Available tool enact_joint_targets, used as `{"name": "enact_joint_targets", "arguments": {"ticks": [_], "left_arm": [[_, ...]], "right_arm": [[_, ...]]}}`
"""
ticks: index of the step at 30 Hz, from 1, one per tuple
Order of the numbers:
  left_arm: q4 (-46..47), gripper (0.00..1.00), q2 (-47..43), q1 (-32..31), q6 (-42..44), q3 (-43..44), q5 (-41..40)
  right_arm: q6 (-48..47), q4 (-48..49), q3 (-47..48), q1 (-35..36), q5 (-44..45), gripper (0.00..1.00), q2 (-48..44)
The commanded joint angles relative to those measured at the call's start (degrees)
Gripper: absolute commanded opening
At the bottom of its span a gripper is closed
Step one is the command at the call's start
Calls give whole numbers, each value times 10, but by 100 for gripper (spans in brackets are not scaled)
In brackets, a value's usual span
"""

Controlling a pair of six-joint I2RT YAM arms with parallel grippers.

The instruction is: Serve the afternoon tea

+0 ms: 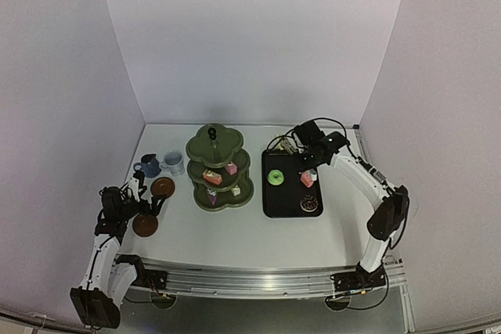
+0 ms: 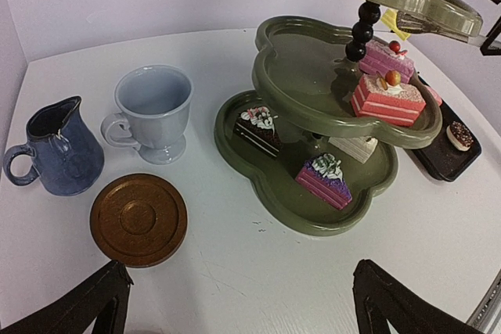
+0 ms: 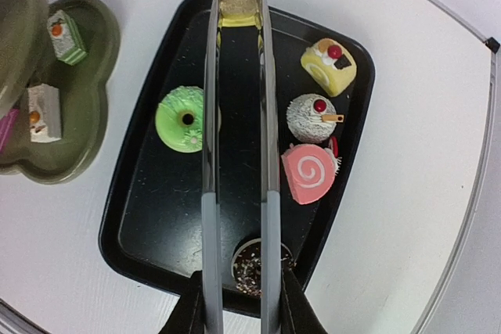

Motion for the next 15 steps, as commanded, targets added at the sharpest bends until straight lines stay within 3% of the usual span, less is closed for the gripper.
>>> {"name": "enact_joint_targets", "arguments": {"ticks": [1, 10, 15], "left_arm": [[6, 99, -1, -1, 2, 0, 8], [5, 99, -4, -1, 2, 0, 9], [7, 99, -2, -1, -1, 0, 14]], "right_arm": [[12, 5, 15, 38, -15, 2, -12], [35, 3, 19, 71, 18, 1, -45], [-3, 4, 27, 79, 8, 2, -55]]}}
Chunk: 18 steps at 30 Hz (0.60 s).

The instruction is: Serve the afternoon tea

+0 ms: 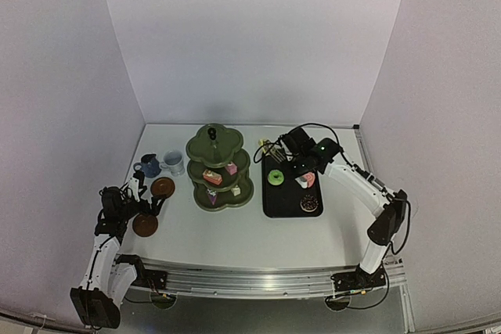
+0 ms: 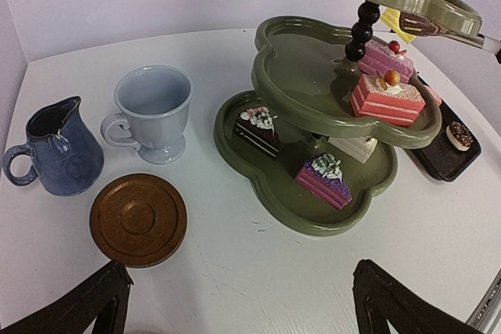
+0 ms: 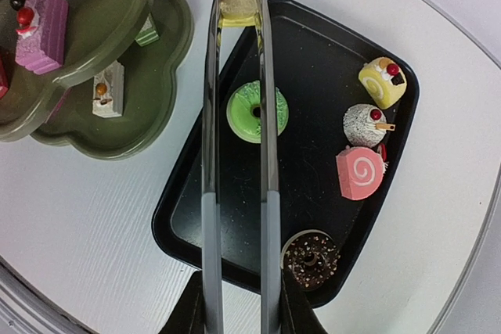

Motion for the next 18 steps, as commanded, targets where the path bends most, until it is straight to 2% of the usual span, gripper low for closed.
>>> {"name": "enact_joint_targets", "arguments": {"ticks": [1, 7, 13, 18], "left_arm": [[7, 99, -1, -1, -1, 0, 16], [5, 99, -4, -1, -2, 0, 22], [1, 99, -12, -1, 2, 2, 15], [-3, 100, -12, -1, 2, 3, 16]], "right_arm": [[-36, 8, 35, 5, 4, 2, -34], [-109, 8, 120, -17, -75, 2, 36], [-142, 5, 174, -40, -141, 2, 78], [-147, -2, 188, -49, -144, 2, 91]]}}
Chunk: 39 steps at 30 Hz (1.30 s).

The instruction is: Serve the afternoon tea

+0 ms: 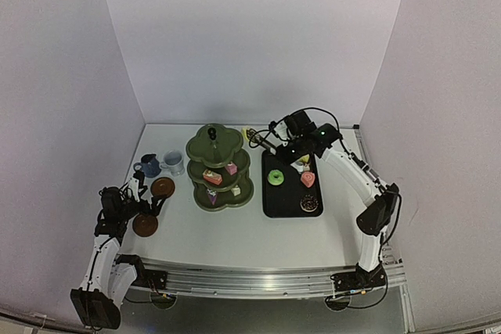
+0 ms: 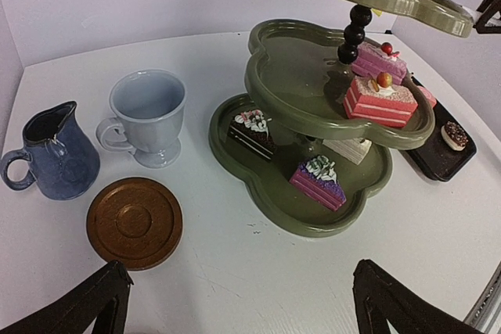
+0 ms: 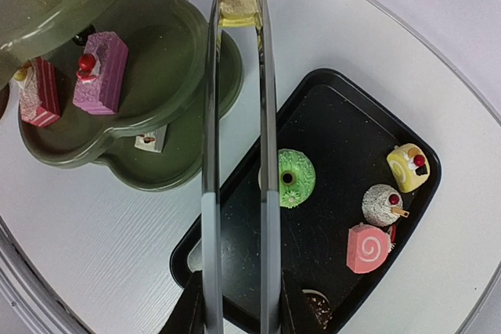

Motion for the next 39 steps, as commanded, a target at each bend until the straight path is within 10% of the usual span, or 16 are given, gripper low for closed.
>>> {"name": "enact_joint_targets", "arguments": {"ticks": [1, 39], "left_arm": [[-2, 99, -5, -1, 2, 3, 7], [-6, 99, 1, -1, 4, 3, 6]], "right_arm": [[-26, 7, 37, -7, -32, 2, 11], [-98, 59, 109, -10, -171, 7, 124]]}}
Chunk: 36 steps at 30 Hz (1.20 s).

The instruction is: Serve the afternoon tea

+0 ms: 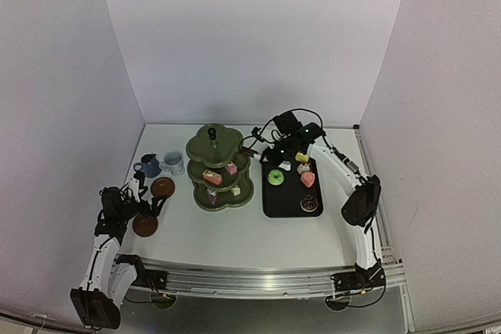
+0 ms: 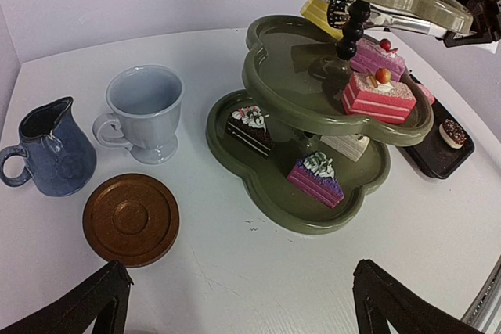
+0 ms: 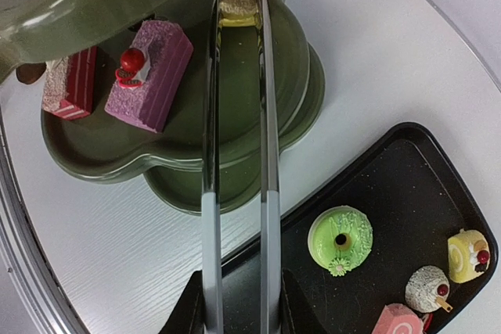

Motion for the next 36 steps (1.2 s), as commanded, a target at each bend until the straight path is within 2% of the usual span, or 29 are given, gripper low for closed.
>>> {"name": "enact_joint_targets", "arguments": {"ticks": [1, 5, 8, 20, 33, 36], "left_arm": [[0, 99, -1, -1, 4, 3, 3], [1, 99, -1, -1, 4, 2, 3], [1, 99, -1, 0, 4, 2, 3], [2, 99, 1, 0, 4, 1, 4], [2, 99, 3, -1, 4, 0, 6], [4, 99, 4, -1, 4, 0, 7]], "right_arm": [[11, 43, 26, 3, -25, 8, 1], [11, 46, 23, 4, -34, 27, 2], [11, 47, 23, 4, -39, 33, 0], [19, 51, 11, 4, -15, 35, -20], [100, 84, -62, 4, 63, 34, -83], [120, 99, -81, 4, 42, 34, -101]]}}
